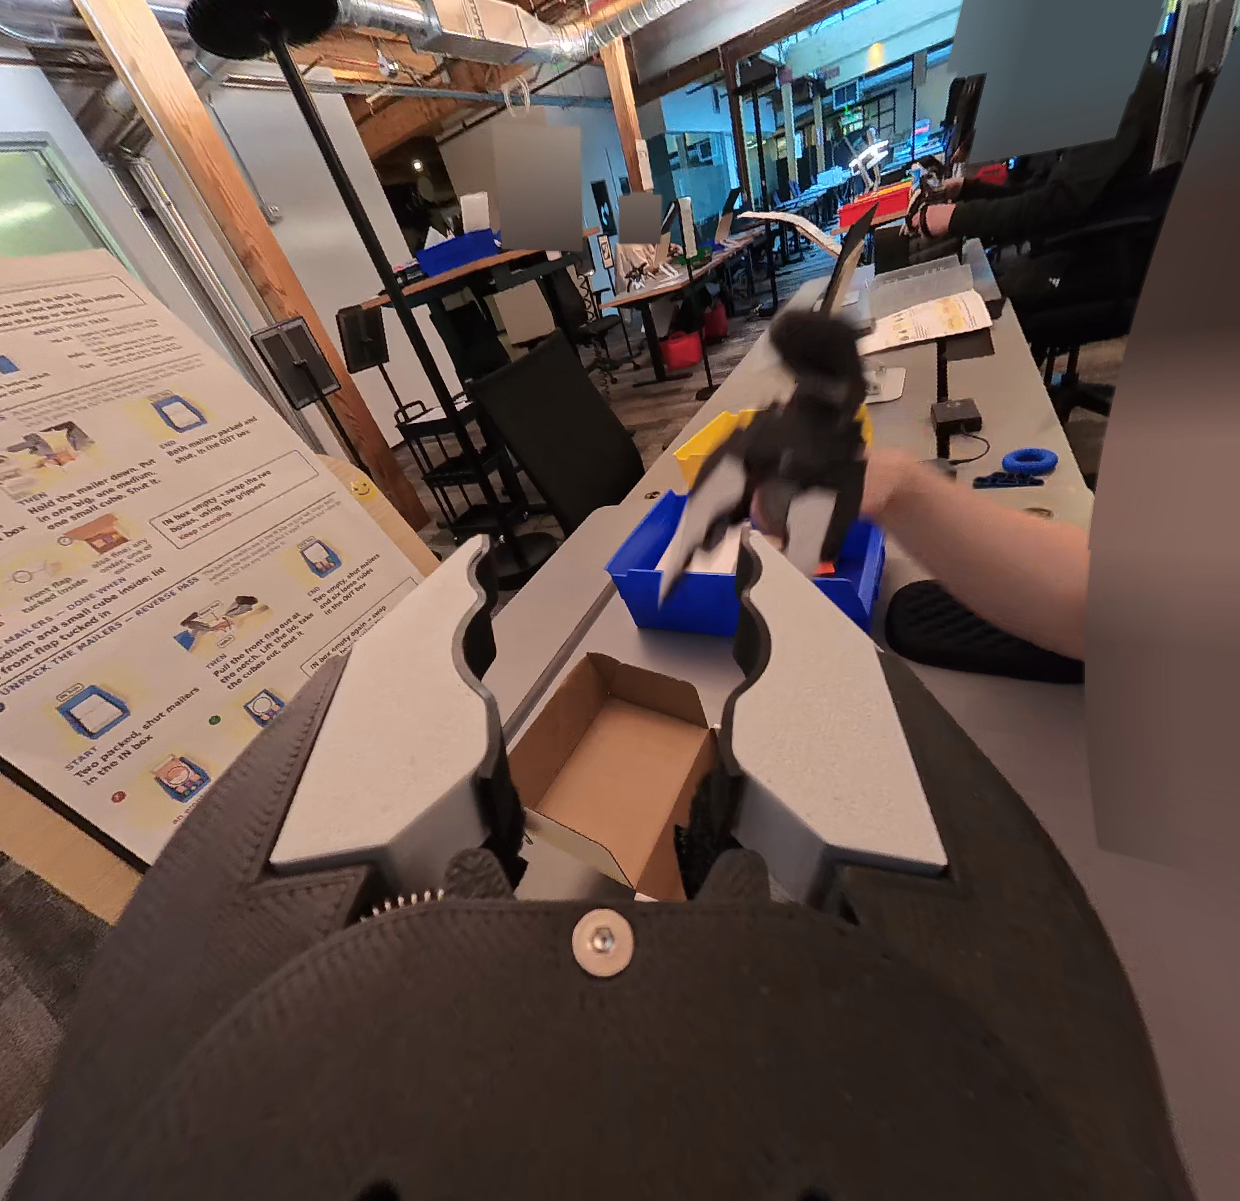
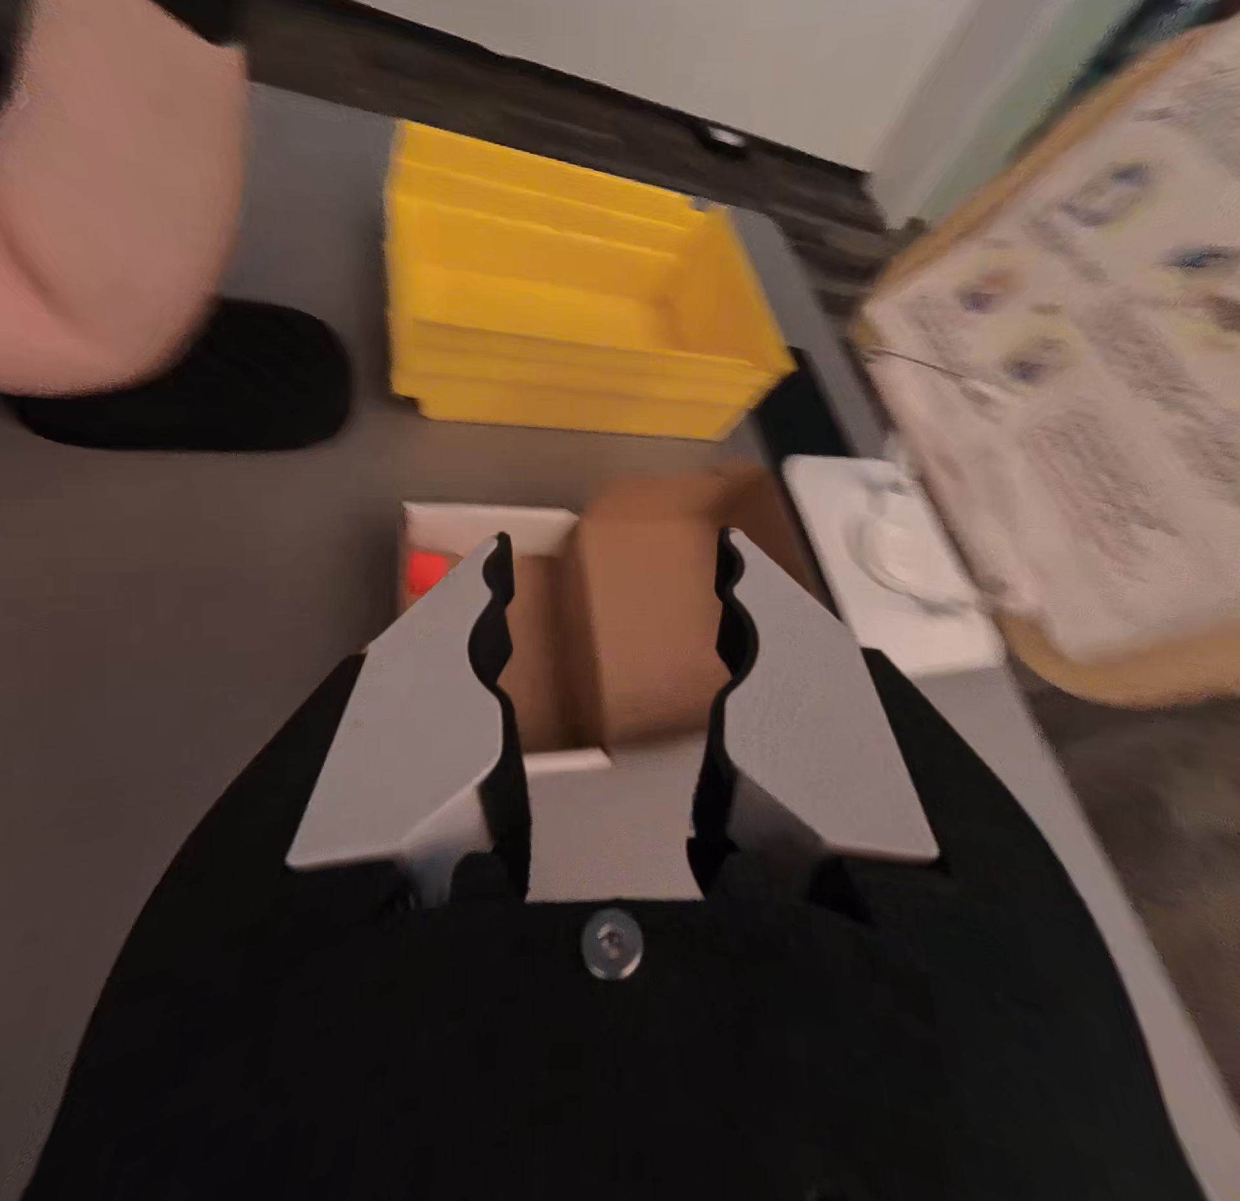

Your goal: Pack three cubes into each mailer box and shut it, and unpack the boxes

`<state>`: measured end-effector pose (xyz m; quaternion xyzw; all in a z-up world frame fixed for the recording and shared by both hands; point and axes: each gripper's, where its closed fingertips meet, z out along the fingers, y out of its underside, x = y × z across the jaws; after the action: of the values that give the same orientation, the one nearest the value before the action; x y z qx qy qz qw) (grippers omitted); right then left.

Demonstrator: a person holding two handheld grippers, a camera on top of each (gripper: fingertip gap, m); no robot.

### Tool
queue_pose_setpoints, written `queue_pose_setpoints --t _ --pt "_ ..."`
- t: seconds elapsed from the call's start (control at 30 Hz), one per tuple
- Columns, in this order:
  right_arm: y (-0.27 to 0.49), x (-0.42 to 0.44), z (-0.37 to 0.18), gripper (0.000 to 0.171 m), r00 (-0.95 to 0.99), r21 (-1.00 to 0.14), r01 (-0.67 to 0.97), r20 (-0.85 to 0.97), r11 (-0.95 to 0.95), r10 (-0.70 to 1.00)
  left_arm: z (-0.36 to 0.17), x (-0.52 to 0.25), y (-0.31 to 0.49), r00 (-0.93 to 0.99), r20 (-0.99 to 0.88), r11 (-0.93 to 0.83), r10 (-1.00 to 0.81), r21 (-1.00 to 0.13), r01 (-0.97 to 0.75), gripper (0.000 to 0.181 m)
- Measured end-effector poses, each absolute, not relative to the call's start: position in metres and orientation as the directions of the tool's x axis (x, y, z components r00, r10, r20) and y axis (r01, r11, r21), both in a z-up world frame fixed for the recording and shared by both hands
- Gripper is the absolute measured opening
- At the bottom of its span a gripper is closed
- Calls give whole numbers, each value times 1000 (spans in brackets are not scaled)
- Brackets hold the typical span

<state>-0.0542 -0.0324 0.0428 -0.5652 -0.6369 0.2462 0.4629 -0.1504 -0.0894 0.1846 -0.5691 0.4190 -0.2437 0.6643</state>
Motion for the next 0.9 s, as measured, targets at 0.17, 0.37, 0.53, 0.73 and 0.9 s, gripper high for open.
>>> queue_pose_setpoints --t 0.17,0.37,0.53,0.73,0.9 --pt "-54 -120 -71 44 -148 -711 670 157 215 977 185 -150 -93 524 -299 249 -797 -954 -166 70" --pt "-78 -129 -128 41 -297 -645 728 8 232 955 184 -147 -93 518 -300 250 -801 -954 -167 70" --pt "-83 -131 -143 39 -318 -612 764 -86 202 944 185 -149 -91 520 -292 246 -803 -956 -157 70" --pt "-87 -130 -149 39 -315 -571 800 -136 185 939 185 -150 -90 524 -293 247 -800 -956 -159 70" --pt "-97 -128 -148 18 -336 -563 807 -185 180 924 185 -150 -90 525 -294 247 -799 -956 -159 70"
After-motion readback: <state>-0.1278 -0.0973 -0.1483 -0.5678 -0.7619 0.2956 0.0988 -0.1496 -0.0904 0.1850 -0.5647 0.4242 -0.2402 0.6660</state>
